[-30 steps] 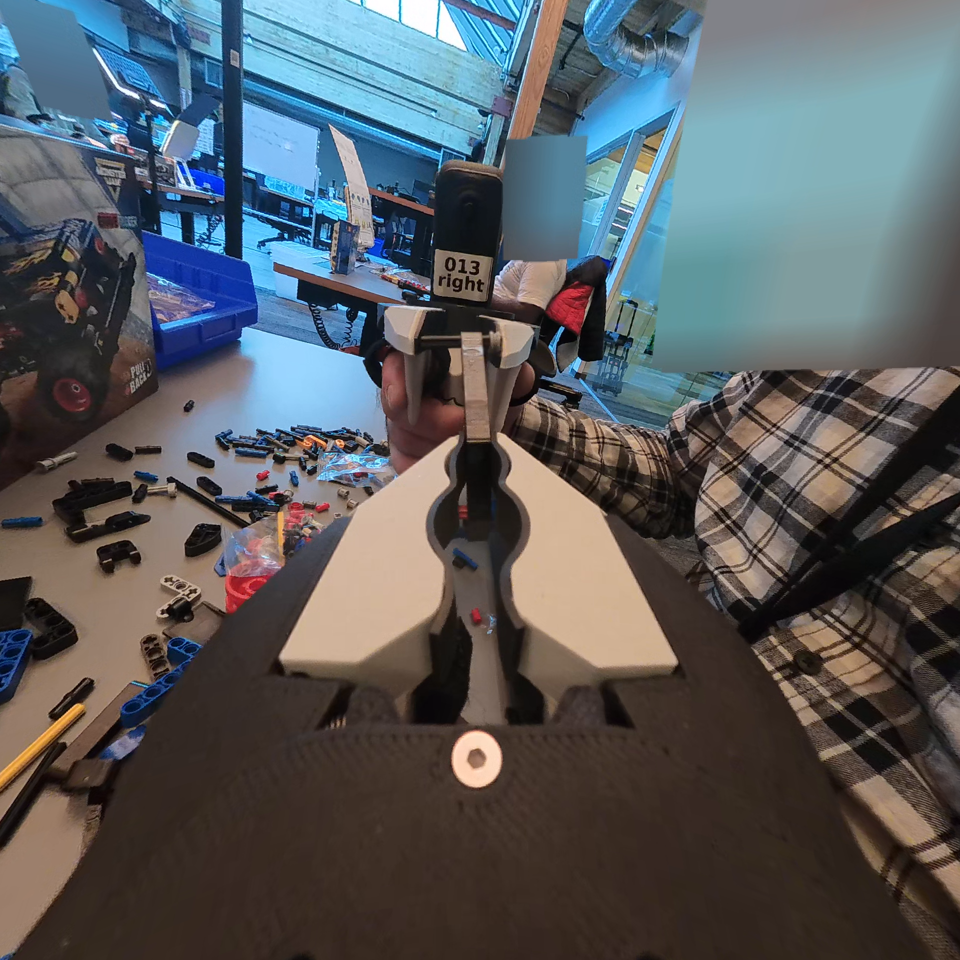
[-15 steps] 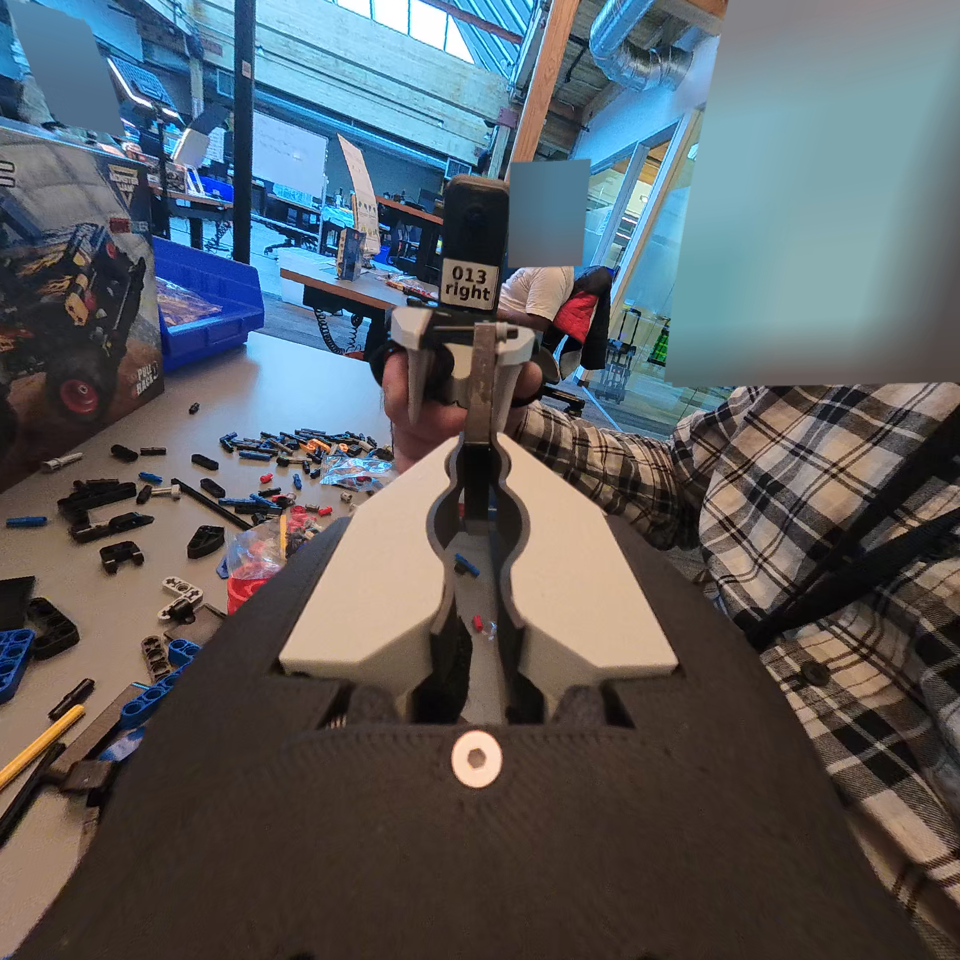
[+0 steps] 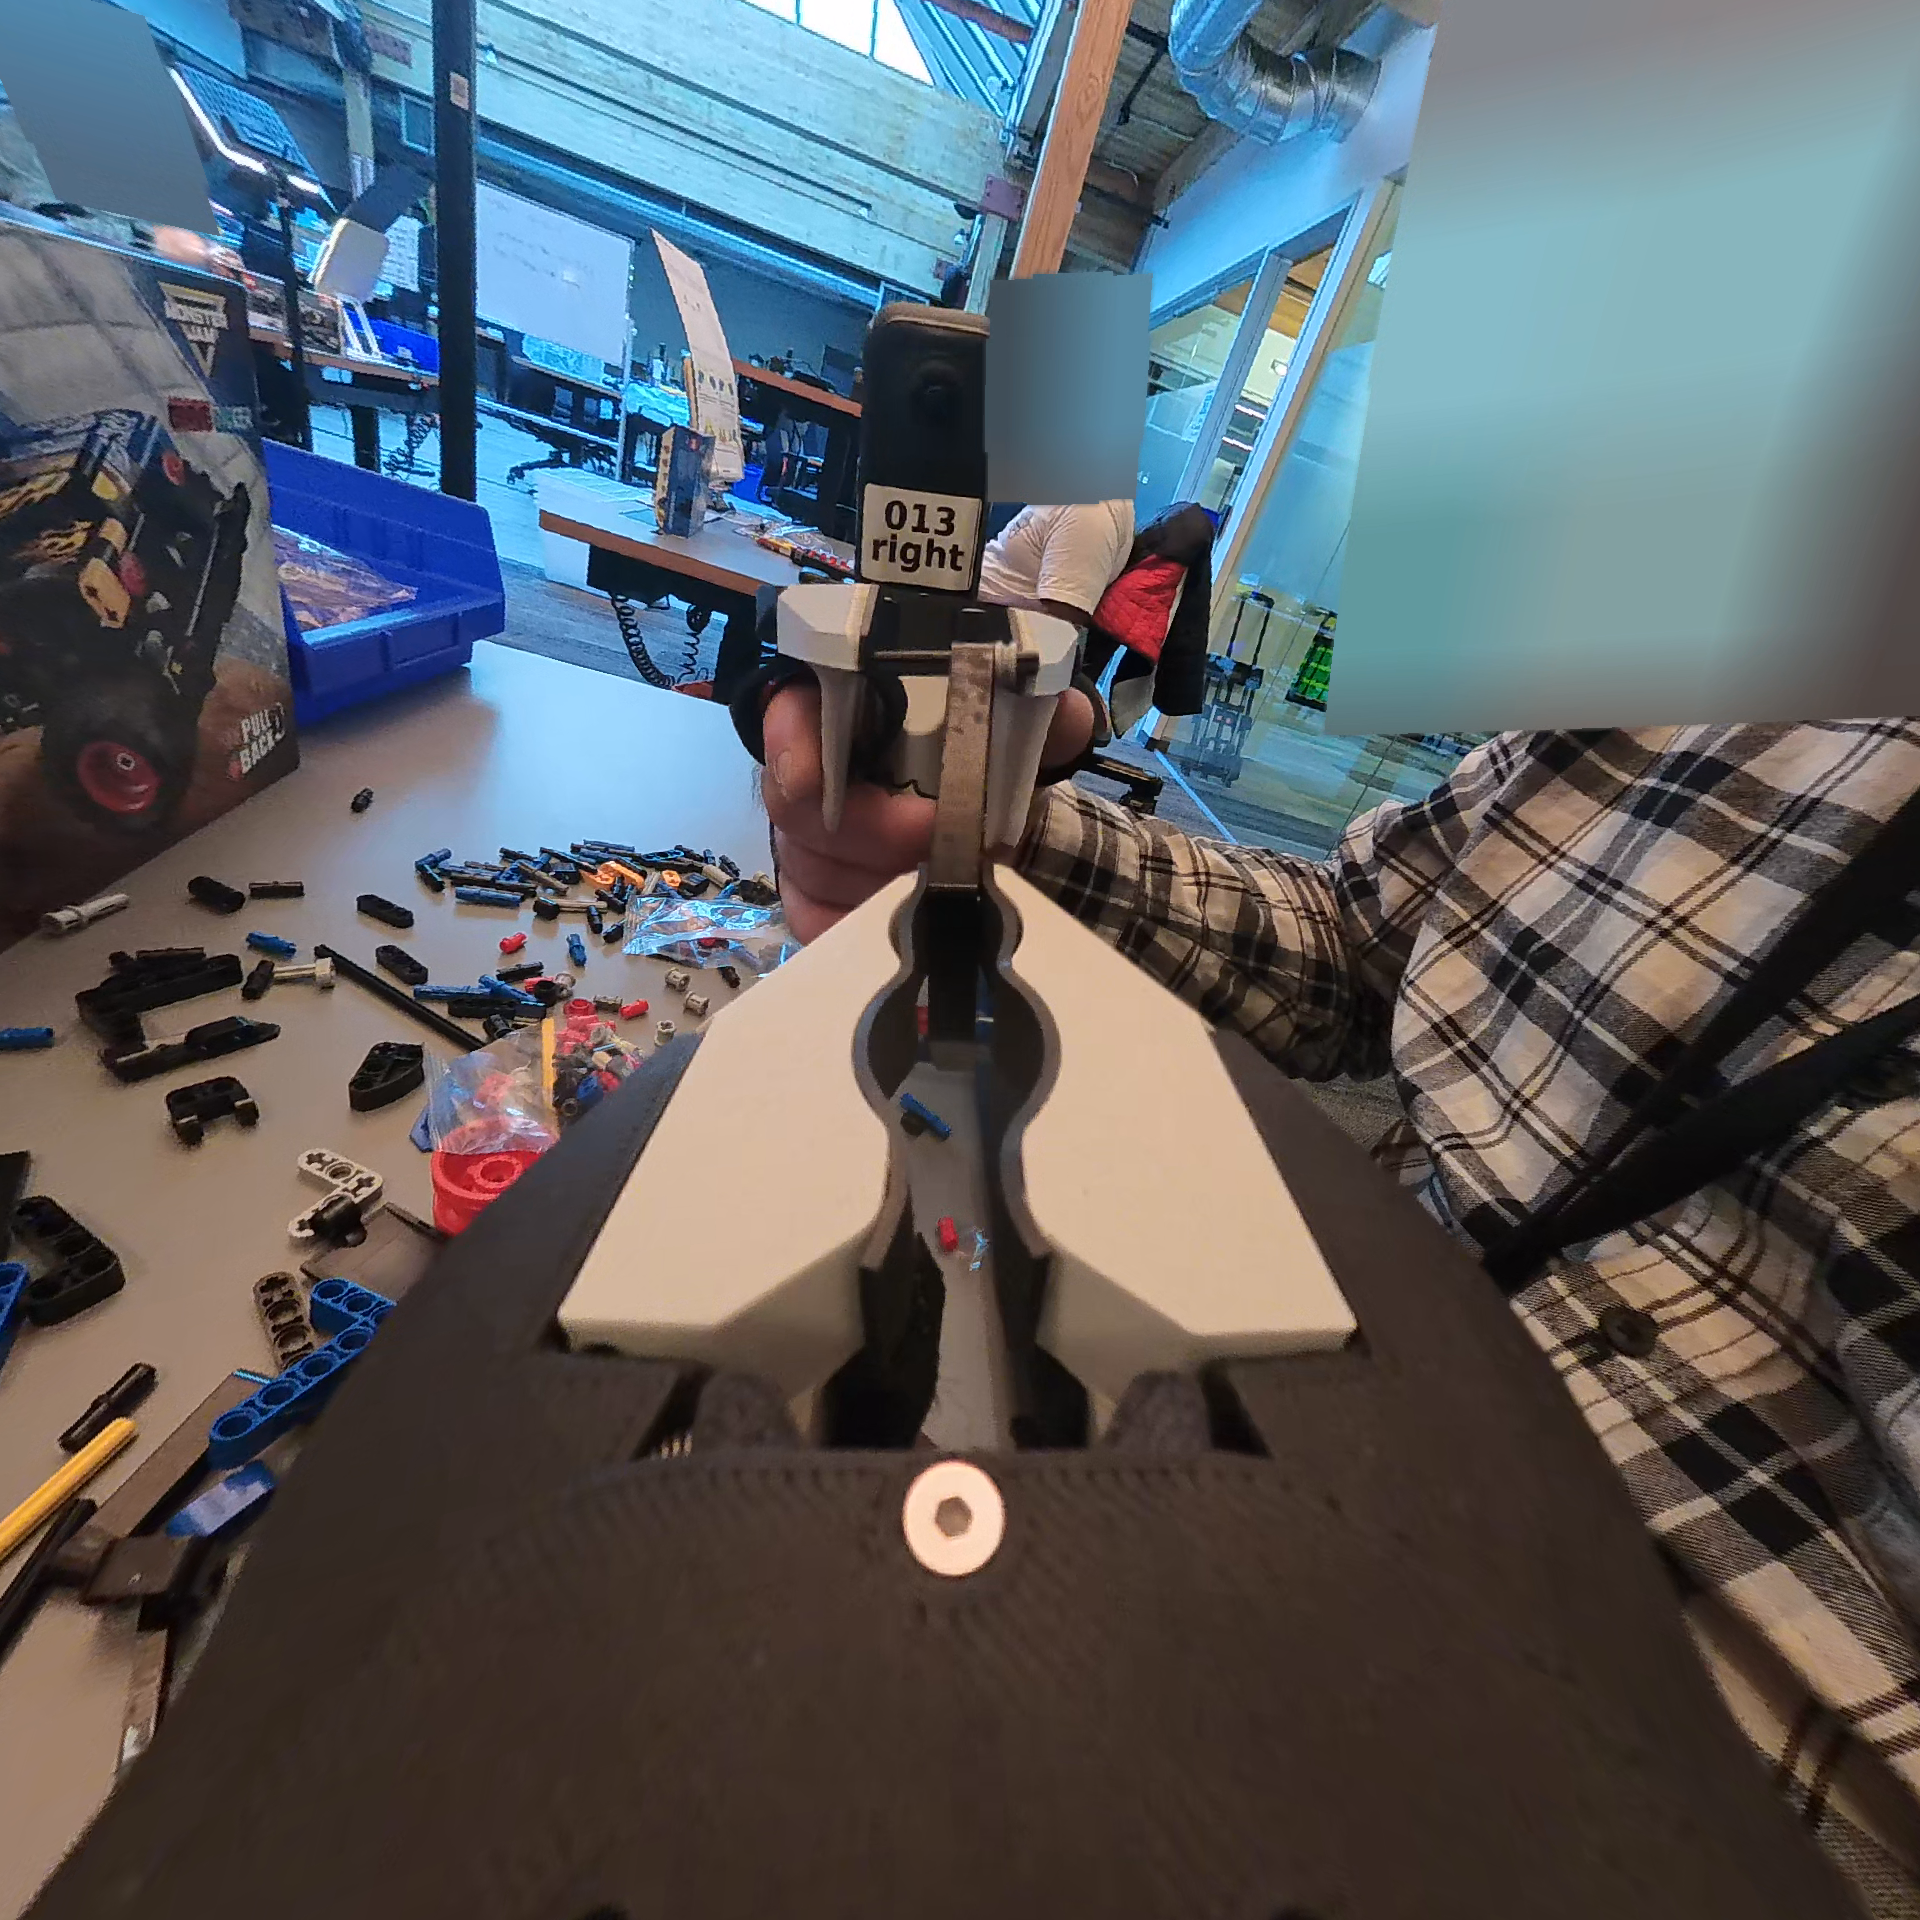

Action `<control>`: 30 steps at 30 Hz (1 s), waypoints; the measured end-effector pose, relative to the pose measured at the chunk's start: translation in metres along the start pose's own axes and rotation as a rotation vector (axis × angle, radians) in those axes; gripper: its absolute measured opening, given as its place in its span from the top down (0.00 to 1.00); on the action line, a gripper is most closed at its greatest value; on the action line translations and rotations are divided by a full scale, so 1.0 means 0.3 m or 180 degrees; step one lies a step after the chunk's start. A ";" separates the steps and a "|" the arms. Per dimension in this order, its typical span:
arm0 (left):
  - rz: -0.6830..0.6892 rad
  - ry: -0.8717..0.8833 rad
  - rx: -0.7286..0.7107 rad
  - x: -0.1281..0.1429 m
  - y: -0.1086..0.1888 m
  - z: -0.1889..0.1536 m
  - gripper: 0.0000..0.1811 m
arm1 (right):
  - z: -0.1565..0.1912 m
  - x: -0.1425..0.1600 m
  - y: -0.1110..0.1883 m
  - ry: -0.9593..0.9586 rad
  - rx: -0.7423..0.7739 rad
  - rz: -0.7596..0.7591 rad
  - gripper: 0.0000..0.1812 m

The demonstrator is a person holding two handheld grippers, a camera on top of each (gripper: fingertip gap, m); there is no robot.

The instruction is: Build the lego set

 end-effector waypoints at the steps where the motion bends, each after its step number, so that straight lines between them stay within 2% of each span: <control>1: 0.0000 0.0004 -0.0002 0.000 0.000 0.000 0.97 | 0.000 0.000 0.002 0.0000 0.0000 0.0002 0.86; 30: 0.0042 0.0000 -0.0004 0.007 -0.007 0.002 0.97 | 0.002 0.003 0.006 -0.0001 -0.0018 0.0008 0.87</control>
Point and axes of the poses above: each gripper's, where its closed fingertips meet, y back along the fingers, x out of its underside, z = x × y across the jaws, the point moved 7 cm from there along y, back along the fingers, and after that the axes turned 1 degree about y, right-handed, at the moved point
